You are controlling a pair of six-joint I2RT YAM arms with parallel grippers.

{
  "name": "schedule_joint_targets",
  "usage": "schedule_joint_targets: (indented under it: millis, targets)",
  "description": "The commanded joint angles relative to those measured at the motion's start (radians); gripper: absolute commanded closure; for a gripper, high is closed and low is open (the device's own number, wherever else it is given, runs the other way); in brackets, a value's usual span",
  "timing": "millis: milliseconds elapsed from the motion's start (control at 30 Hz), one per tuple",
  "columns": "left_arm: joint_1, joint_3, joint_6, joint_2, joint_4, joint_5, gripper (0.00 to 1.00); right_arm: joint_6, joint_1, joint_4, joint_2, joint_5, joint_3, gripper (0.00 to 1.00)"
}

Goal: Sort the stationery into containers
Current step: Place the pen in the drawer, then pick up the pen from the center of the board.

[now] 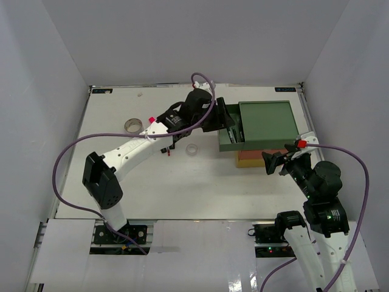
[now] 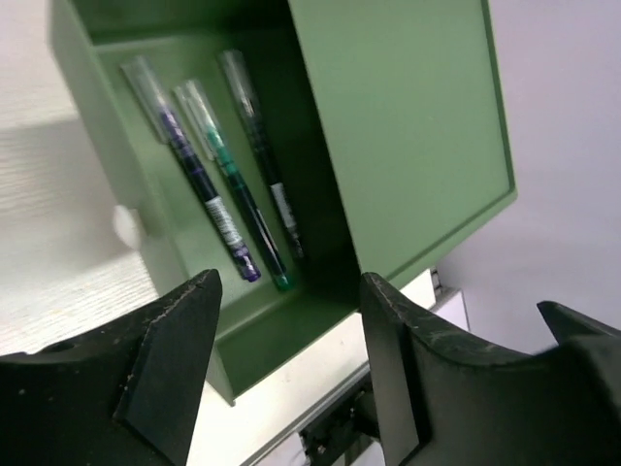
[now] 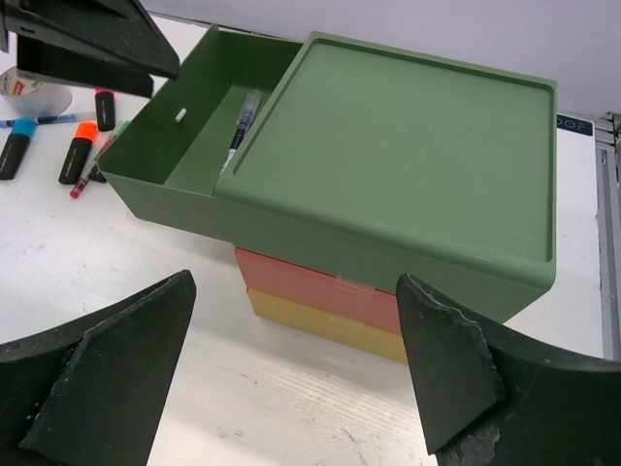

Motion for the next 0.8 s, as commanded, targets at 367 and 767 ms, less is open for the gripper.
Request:
schedule_joint_targets:
  millis: [367, 767]
  targets:
    - [0.238, -0.312, 0.198, -0.245, -0.212, -0.241, 0.33, -0.013, 0.011, 0.042, -0.009, 0.011, -0.01, 0.1]
    - [0.33, -0.546, 0.221, -0.105, -0.127, -0.161, 0.52, -0.016, 0.014, 0.042, -0.009, 0.019, -0.011, 0.1]
